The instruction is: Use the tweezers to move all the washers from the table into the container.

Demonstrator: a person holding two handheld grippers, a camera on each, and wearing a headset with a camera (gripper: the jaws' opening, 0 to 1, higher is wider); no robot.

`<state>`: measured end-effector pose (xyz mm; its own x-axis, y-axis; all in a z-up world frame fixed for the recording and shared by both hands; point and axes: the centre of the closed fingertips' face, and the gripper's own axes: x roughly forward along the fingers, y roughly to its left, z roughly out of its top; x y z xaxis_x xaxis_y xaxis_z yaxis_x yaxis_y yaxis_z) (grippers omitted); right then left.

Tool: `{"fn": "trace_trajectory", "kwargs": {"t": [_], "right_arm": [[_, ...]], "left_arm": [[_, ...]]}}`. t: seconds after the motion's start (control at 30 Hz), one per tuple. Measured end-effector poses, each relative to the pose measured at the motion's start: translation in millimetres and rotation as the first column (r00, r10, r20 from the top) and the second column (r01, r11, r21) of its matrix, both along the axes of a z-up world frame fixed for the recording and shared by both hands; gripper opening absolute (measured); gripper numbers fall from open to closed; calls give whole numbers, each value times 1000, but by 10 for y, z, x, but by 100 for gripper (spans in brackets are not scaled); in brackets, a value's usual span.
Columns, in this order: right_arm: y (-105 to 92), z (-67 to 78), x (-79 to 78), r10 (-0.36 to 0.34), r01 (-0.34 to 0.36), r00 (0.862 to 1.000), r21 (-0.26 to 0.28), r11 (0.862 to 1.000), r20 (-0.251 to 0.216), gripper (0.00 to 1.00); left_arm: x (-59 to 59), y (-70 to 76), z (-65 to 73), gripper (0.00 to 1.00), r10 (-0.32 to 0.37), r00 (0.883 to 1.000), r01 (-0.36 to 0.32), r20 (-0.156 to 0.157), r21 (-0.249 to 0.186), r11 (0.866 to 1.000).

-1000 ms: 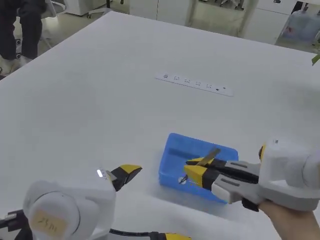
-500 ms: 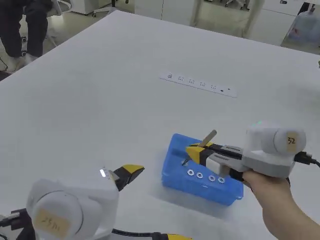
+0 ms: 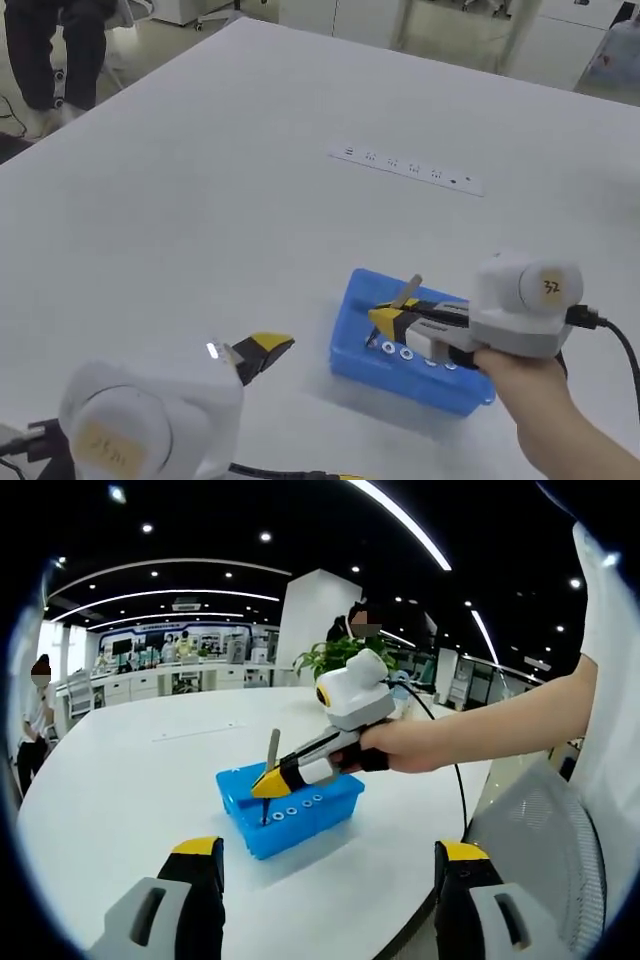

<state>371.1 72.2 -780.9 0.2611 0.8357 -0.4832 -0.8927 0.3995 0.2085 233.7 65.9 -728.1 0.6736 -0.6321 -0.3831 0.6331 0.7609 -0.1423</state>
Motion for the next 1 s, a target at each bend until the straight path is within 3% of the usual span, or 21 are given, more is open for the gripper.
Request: {"fn": "trace_trajectory", "kwargs": {"t": [0.2,0.4,0.63,0.8,0.93,1.0], "right_arm": [[-18,99,-34,0,-1,1000,23,1000,24,3],[-76,417,-162,-8,1,997,83,997,77,3],[-243,657,-495,25,-38,991,96,995,134,3],[-311,576,-788,132,-133,975,-10,991,180,3],[-300,463,-1027,223,-211,957,-85,974,184,3],[-295,365,-1155,295,-270,938,-152,951,184,3]], "left_arm": [[5,4,5,88,4,1000,-4,1,-1,1000],[1,10,3,84,2,1000,-2,6,12,1000],[-34,-10,-16,75,-25,1000,25,3,31,999],[-72,-36,-28,63,-57,998,57,0,41,998],[-125,-65,-68,48,-99,995,100,-5,78,992],[-160,-90,-85,41,-118,993,119,-10,95,988]]}}
